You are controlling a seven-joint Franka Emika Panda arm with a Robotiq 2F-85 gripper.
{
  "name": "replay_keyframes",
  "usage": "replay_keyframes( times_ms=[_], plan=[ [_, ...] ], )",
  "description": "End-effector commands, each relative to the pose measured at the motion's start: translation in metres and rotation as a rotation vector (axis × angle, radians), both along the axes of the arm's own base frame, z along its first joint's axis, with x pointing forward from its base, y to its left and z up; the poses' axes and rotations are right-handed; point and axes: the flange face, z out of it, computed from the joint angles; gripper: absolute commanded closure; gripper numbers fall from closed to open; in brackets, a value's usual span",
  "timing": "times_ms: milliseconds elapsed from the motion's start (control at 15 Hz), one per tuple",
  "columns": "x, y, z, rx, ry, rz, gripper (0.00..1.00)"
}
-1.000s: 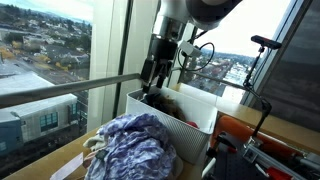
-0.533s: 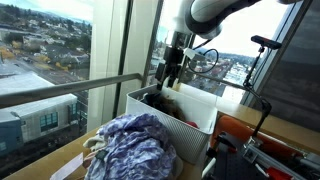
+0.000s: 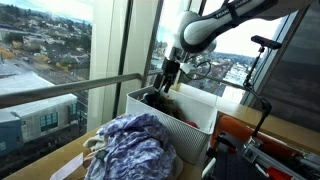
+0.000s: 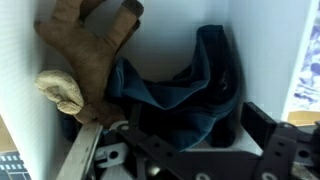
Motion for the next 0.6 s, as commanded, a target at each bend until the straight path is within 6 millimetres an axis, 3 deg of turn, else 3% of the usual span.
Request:
replay_keyframes(
  times_ms=[0, 200, 533],
  plan=[
    [0.005, -0.011, -0.017, -0.017, -0.061, 0.052, 0.0],
    [0.007, -0.022, -0.033, -0.039, -0.103, 0.074, 0.0],
    [0.015, -0.04, -0.033, -0.069, -0.189, 0.114, 0.0]
  ],
)
